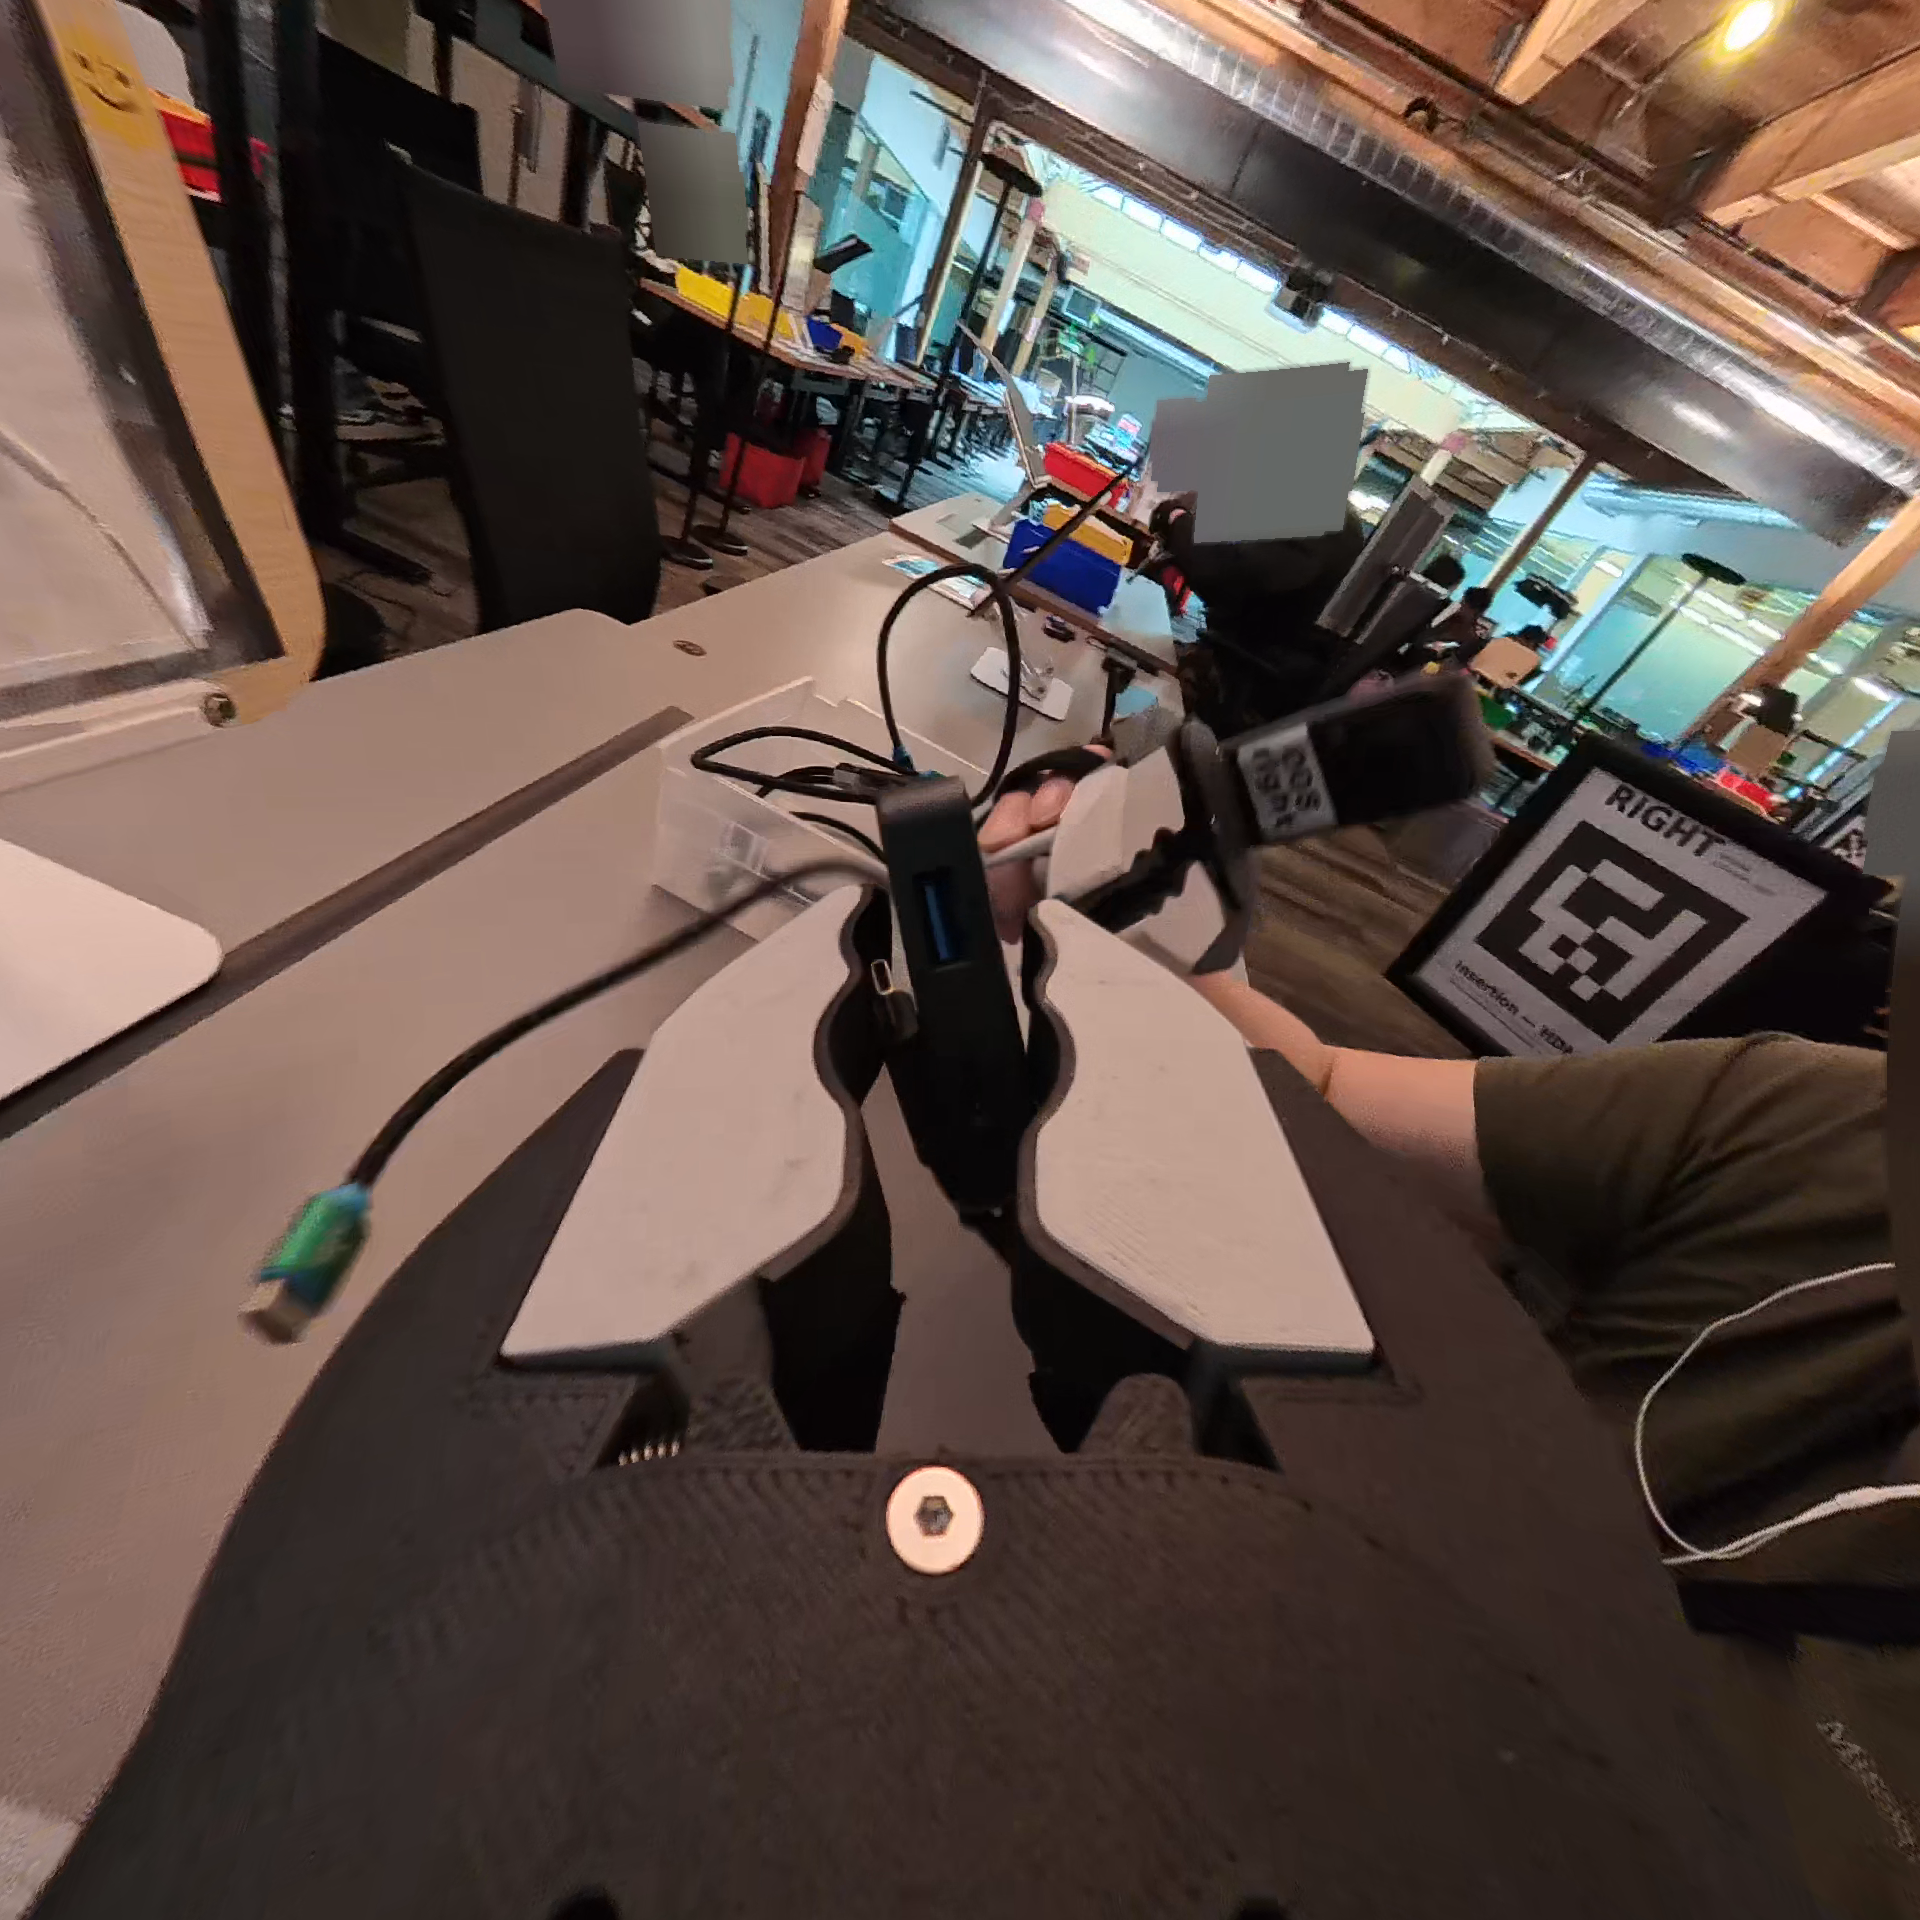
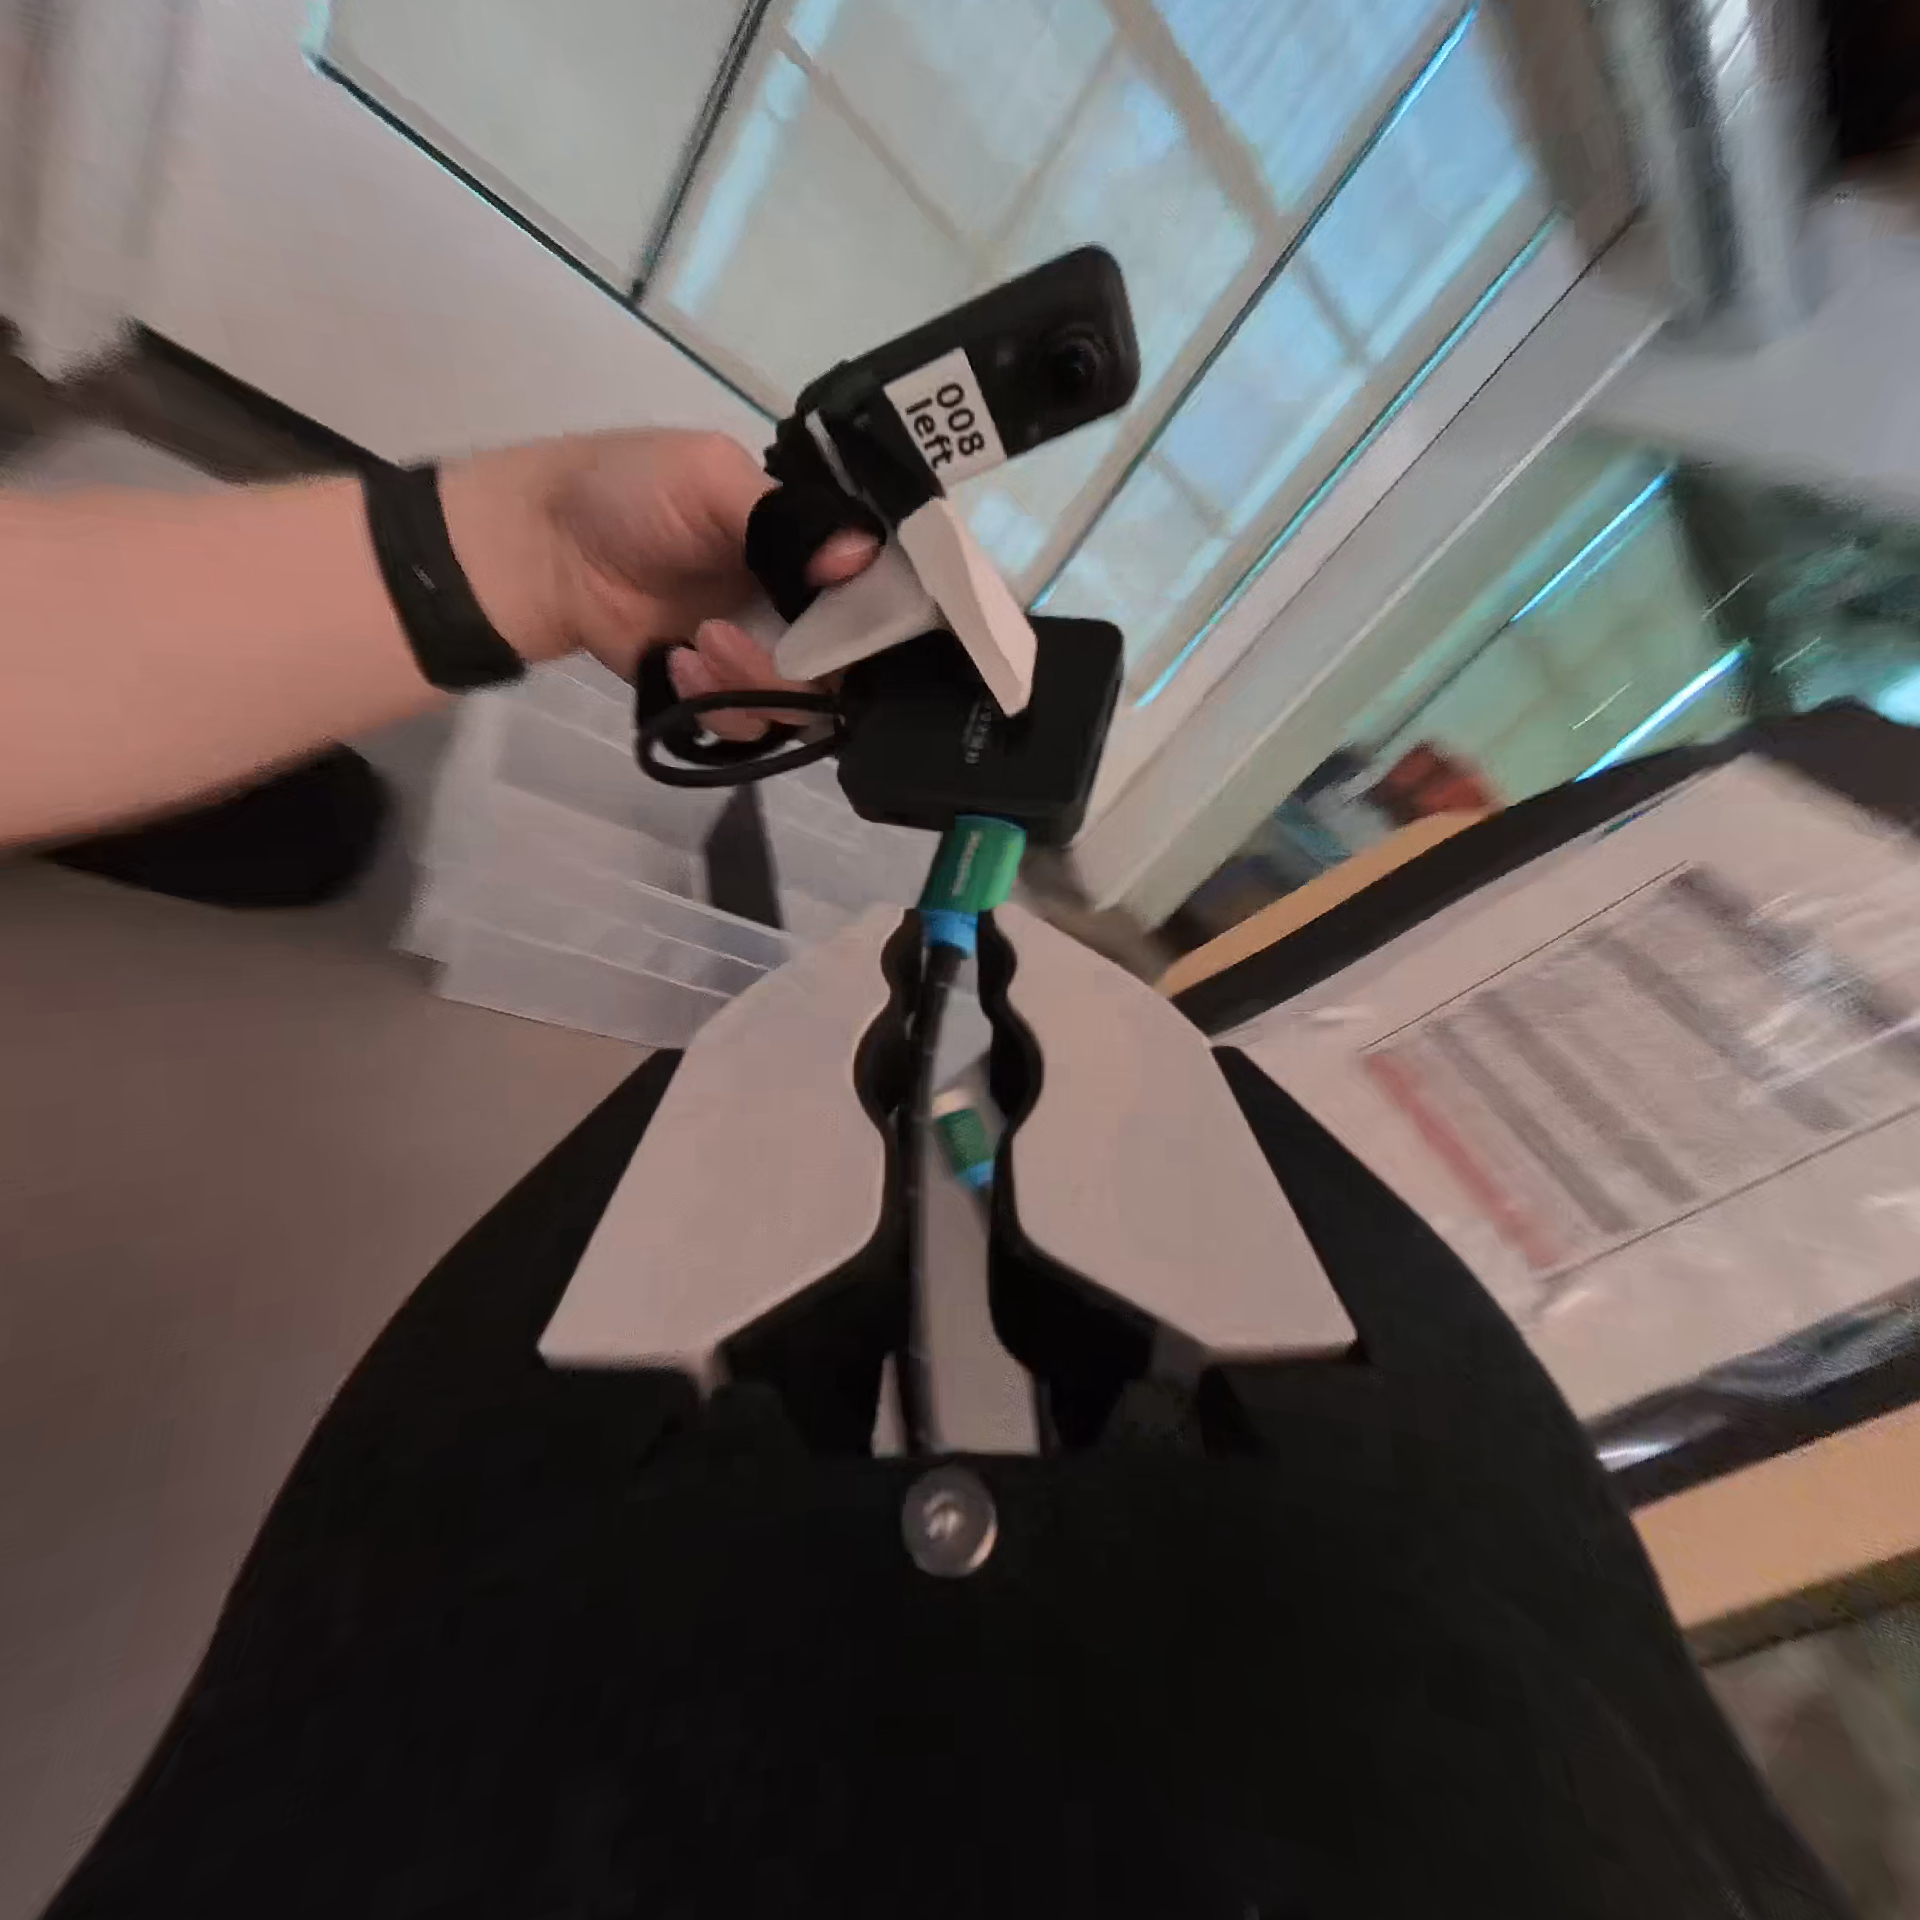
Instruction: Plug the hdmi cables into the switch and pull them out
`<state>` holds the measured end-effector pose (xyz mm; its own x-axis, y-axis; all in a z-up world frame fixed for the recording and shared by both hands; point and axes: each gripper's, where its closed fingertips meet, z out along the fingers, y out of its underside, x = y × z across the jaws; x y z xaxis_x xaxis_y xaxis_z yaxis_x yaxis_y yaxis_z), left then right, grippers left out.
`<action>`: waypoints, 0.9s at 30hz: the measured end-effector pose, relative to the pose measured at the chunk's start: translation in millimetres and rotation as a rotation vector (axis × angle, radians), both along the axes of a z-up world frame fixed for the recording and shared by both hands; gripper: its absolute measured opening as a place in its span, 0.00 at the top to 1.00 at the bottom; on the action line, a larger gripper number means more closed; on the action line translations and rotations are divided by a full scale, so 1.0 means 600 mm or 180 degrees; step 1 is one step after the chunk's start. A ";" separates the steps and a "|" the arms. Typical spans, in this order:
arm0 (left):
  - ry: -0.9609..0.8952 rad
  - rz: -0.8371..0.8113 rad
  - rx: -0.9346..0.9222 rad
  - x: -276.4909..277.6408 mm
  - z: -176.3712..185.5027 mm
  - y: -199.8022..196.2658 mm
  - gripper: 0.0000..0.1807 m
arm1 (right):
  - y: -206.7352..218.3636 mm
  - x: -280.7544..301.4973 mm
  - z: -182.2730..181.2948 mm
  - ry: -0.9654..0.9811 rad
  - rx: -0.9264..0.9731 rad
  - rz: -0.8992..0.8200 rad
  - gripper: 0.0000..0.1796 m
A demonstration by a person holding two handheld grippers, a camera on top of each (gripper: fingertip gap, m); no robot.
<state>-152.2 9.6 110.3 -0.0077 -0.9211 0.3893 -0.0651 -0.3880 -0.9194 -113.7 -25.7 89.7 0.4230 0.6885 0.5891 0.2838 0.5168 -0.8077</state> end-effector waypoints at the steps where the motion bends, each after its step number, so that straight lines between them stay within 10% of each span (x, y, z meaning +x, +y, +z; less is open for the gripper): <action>1: -0.0035 -0.0009 0.0018 -0.008 0.004 -0.001 0.88 | 0.002 0.004 0.008 0.0089 -0.0379 0.0003 0.92; 8: 0.0529 -0.0248 0.0319 0.004 -0.027 -0.041 0.88 | -0.015 0.004 0.012 0.0850 -0.2536 0.0781 0.78; 17: 0.0775 -0.0700 0.0494 0.059 -0.047 -0.095 0.88 | -0.023 -0.058 -0.064 0.0486 -0.2999 0.1231 0.76; 21: 0.0625 -0.0541 0.0630 0.073 -0.036 -0.085 0.86 | -0.034 -0.048 -0.061 0.0334 -0.3034 0.1387 0.92; 27: -0.0544 0.0310 0.0727 0.019 0.089 -0.048 0.55 | -0.008 0.032 0.025 0.0804 -0.2403 0.0904 0.92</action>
